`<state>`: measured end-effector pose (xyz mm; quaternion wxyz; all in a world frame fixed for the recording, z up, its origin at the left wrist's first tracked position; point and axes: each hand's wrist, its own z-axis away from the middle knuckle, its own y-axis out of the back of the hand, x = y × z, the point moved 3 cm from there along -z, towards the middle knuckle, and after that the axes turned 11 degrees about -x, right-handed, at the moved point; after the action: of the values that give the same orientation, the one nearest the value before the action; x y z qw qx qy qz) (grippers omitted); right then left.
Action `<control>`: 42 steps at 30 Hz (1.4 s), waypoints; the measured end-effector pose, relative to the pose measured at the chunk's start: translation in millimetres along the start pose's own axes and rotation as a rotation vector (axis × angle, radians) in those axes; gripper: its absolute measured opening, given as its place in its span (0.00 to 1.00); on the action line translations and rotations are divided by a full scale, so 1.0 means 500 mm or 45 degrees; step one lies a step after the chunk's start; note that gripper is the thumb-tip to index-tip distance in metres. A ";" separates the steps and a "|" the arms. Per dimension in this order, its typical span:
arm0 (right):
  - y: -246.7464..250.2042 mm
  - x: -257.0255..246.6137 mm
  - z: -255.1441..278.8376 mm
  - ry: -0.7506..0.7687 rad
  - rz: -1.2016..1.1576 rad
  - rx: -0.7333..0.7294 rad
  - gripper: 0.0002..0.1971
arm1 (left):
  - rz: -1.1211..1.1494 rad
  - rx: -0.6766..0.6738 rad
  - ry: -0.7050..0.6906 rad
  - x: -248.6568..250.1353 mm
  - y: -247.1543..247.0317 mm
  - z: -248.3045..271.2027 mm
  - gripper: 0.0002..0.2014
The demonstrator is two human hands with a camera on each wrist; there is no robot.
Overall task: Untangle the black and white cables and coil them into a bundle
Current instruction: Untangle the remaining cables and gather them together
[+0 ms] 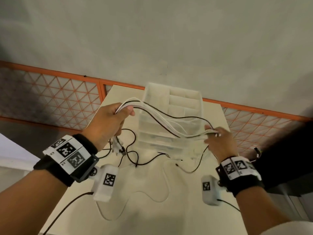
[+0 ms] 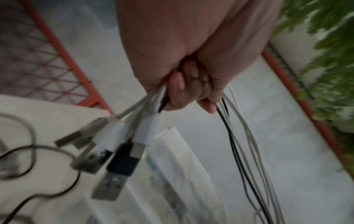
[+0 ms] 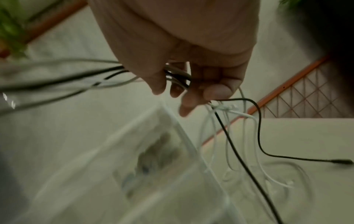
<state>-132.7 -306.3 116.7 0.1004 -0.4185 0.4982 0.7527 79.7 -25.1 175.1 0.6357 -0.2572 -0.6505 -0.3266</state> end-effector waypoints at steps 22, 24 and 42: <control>-0.205 -0.064 0.159 0.063 0.039 -1.053 0.12 | -0.075 -0.584 0.320 -0.039 -0.130 0.039 0.17; -0.184 -0.029 0.126 -0.024 0.102 -0.766 0.09 | -0.215 -0.655 0.319 -0.045 -0.106 0.044 0.17; -0.372 0.095 0.216 0.368 0.665 -1.092 0.15 | -0.344 -0.172 0.773 -0.258 -0.038 0.087 0.13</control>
<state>-114.3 -138.9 -25.1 -0.3409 -0.3833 0.2418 0.8237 44.4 5.8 45.6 0.7329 -0.1012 -0.4364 -0.5120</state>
